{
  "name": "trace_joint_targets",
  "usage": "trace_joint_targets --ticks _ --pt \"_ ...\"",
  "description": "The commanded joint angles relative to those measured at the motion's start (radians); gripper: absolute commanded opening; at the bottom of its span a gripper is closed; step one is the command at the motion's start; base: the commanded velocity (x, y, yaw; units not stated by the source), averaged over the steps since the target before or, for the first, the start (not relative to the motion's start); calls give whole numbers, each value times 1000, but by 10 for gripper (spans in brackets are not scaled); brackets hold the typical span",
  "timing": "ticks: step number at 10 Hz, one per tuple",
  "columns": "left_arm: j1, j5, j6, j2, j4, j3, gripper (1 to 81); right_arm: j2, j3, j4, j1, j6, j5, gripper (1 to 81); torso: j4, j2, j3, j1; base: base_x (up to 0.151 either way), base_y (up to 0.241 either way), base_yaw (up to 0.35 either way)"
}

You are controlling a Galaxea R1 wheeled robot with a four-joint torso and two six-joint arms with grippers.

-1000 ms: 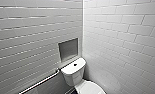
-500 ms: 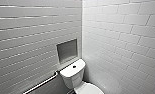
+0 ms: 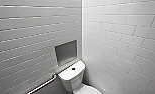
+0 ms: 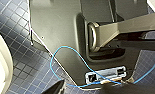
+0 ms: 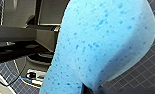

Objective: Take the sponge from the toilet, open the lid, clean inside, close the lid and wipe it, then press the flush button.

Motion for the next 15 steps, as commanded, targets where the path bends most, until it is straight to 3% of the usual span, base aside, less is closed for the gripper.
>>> trace_joint_targets --ticks 1,9,11,13,15 --pt "-33 68 -1 -8 -6 5 811 -5 3 8 22 -7 -68 10 0 0 0 0 99 0 0" --pt "-30 68 0 -13 -9 7 811 -16 37 -6 12 -8 -70 10 0 0 0 0 87 0 0" --pt "-30 67 -1 -42 -10 51 811 -114 222 -18 -1 -8 -64 10 0 1 0 1 0 0 0" --pt "-33 45 -4 -136 -12 200 811 -297 548 -20 -20 -8 11 10 0 1 0 0 0 0 0" --pt "-49 44 -9 -258 -24 374 811 -437 772 -30 -20 -8 44 10 0 1 0 0 0 0 0"
